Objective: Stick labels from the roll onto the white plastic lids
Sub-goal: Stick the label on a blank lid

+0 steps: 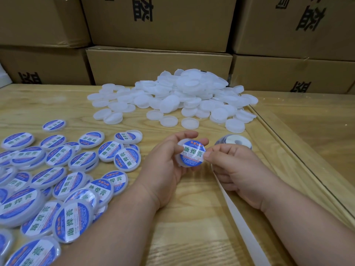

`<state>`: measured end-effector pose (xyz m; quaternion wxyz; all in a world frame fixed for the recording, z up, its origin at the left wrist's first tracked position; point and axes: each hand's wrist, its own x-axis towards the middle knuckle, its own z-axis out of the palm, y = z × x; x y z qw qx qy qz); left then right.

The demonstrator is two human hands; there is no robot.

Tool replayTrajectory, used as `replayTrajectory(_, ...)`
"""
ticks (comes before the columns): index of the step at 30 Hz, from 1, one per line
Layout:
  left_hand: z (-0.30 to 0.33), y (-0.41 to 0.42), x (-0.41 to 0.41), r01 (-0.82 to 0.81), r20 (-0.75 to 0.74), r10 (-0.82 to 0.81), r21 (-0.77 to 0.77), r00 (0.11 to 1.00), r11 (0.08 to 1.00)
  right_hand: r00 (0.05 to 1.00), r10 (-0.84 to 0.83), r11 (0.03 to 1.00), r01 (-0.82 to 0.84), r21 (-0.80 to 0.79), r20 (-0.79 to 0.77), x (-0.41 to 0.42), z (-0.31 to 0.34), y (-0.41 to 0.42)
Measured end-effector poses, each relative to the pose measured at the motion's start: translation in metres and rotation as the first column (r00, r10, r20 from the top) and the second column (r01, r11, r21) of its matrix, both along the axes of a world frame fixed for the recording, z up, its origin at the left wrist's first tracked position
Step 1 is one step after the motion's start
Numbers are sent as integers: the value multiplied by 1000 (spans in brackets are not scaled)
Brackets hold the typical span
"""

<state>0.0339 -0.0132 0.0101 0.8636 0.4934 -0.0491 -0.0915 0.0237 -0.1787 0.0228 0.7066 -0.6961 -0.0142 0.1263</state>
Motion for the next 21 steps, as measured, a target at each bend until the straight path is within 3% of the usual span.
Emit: replayTrajectory(21,-5,0,2,1,60,-7,95,998,995,1000,-28,999,27,-34,-2,1,0,3)
